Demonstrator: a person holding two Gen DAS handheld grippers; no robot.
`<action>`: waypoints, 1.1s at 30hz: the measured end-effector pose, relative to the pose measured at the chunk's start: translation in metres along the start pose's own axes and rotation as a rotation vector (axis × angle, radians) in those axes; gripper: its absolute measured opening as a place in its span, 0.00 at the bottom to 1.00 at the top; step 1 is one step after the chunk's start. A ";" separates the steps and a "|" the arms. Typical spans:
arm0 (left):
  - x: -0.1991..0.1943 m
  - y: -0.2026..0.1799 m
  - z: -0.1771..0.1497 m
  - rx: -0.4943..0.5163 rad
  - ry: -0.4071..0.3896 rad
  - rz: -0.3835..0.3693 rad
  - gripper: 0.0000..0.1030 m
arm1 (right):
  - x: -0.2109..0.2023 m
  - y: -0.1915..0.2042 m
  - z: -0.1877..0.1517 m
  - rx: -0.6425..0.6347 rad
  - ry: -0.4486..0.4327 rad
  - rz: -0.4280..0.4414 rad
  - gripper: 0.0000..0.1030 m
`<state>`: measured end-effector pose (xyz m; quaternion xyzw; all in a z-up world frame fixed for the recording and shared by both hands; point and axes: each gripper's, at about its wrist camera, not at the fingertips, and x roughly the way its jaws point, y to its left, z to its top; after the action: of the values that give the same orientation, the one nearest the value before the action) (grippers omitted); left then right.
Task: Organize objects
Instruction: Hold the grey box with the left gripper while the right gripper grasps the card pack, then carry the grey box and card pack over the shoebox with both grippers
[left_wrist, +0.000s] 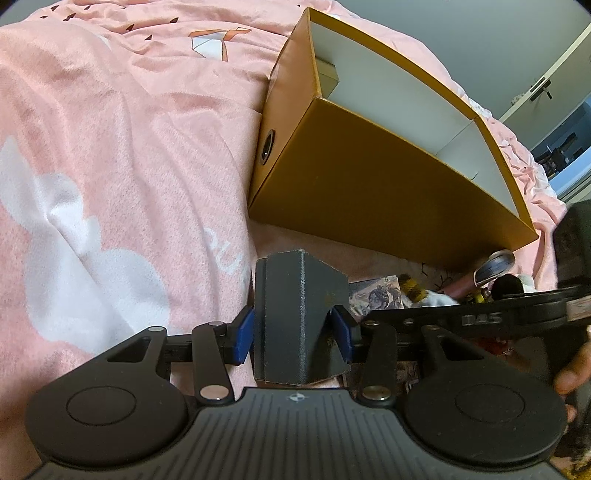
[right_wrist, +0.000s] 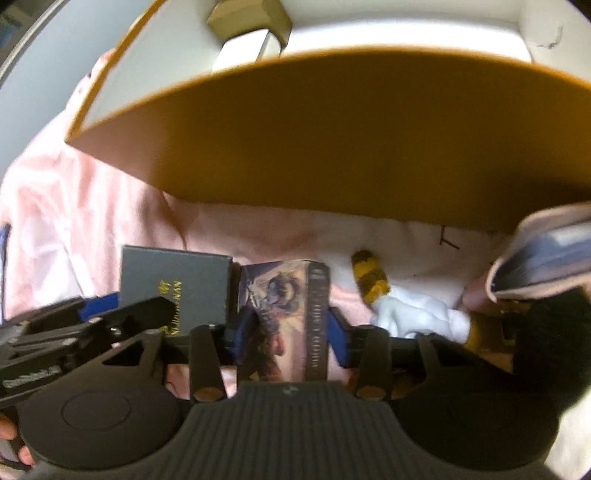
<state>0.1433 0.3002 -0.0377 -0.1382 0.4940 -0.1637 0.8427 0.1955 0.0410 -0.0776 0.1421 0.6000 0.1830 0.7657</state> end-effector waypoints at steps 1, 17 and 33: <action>0.001 0.000 0.000 0.001 0.000 0.002 0.49 | -0.007 0.000 -0.002 0.006 -0.004 0.017 0.30; -0.018 -0.005 -0.001 0.011 -0.056 -0.048 0.45 | -0.040 0.027 -0.021 -0.070 -0.102 -0.016 0.24; -0.090 -0.076 0.048 0.117 -0.333 -0.143 0.44 | -0.182 0.032 -0.007 -0.095 -0.472 0.068 0.23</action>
<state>0.1340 0.2713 0.0859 -0.1488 0.3260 -0.2266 0.9057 0.1466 -0.0124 0.0932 0.1648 0.3900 0.1985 0.8839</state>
